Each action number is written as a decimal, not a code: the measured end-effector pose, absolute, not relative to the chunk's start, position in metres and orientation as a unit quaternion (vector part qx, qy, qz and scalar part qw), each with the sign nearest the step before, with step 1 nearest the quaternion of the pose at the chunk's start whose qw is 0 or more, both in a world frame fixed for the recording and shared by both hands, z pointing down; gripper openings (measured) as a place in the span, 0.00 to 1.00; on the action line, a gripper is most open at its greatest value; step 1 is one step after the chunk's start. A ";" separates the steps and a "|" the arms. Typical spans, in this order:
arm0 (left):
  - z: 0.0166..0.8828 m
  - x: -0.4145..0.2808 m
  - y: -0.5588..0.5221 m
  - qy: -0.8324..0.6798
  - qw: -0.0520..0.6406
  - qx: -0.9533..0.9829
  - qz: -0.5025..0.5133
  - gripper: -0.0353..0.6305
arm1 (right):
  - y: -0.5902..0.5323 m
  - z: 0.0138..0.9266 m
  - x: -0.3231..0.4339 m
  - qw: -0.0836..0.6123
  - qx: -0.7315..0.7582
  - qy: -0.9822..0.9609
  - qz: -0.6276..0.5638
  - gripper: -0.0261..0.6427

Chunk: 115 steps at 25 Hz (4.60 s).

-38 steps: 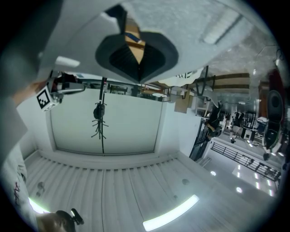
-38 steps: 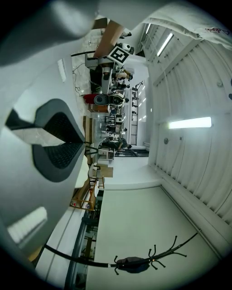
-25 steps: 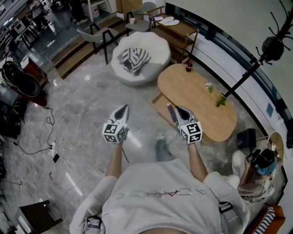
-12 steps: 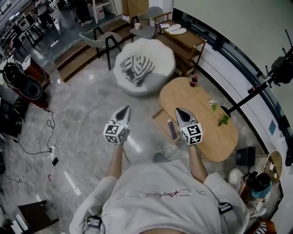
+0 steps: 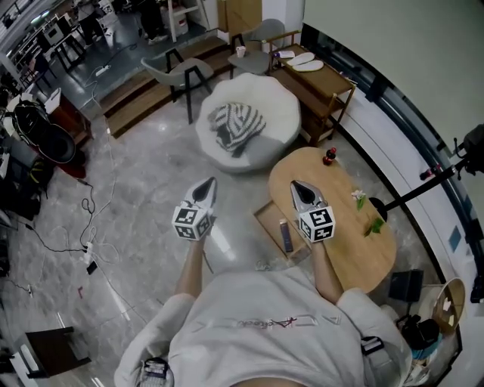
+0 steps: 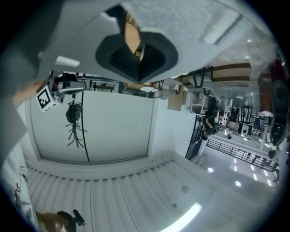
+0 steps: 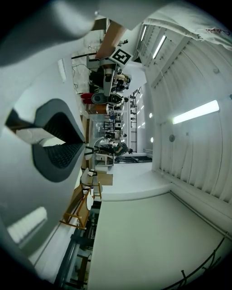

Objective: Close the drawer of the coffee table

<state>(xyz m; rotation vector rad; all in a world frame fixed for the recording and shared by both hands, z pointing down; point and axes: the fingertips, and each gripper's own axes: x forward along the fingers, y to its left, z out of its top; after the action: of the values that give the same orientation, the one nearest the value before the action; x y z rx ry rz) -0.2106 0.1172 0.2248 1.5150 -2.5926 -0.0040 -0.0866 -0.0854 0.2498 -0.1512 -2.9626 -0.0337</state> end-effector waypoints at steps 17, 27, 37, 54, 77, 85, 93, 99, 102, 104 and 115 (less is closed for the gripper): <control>0.244 -0.247 0.051 -0.840 0.096 0.534 0.011 0.05 | -0.142 0.273 -0.107 0.104 -0.014 -0.994 0.013 0.05; 0.247 -0.283 -0.030 -0.784 0.098 0.613 0.012 0.05 | -0.191 0.271 -0.109 0.108 0.081 -0.991 0.020 0.05; 0.249 -0.299 -0.116 -0.691 0.110 0.714 0.021 0.05 | -0.221 0.272 -0.087 0.108 0.215 -0.969 0.045 0.05; 0.298 -0.212 -0.183 -0.498 0.145 0.853 0.058 0.05 | -0.176 0.310 0.027 0.144 0.429 -0.886 0.102 0.05; 0.355 -0.098 -0.054 -0.509 0.194 0.833 0.100 0.05 | -0.068 0.367 0.124 0.140 0.379 -0.904 0.140 0.05; 0.408 -0.070 0.021 -0.529 0.239 0.803 0.134 0.05 | -0.027 0.419 0.158 0.161 0.345 -0.909 0.169 0.05; 0.447 -0.090 0.043 -0.530 0.251 0.793 0.166 0.05 | -0.018 0.453 0.156 0.165 0.344 -0.906 0.182 0.05; 0.502 -0.124 0.043 -0.513 0.273 0.793 0.183 0.05 | -0.012 0.500 0.136 0.186 0.357 -0.894 0.199 0.05; 0.539 -0.137 0.048 -0.499 0.289 0.796 0.184 0.05 | -0.005 0.531 0.124 0.191 0.366 -0.885 0.214 0.05; 0.566 -0.147 0.048 -0.489 0.294 0.800 0.187 0.05 | -0.002 0.552 0.115 0.193 0.375 -0.880 0.220 0.05; 0.692 -0.200 0.072 -0.468 0.321 0.794 0.218 0.05 | 0.034 0.664 0.072 0.223 0.388 -0.855 0.261 0.05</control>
<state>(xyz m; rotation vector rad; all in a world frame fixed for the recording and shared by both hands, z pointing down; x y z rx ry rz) -0.1999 0.0718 0.6922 2.0848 -1.2294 0.5728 0.0715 0.0341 0.6641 1.0723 -2.3621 0.7203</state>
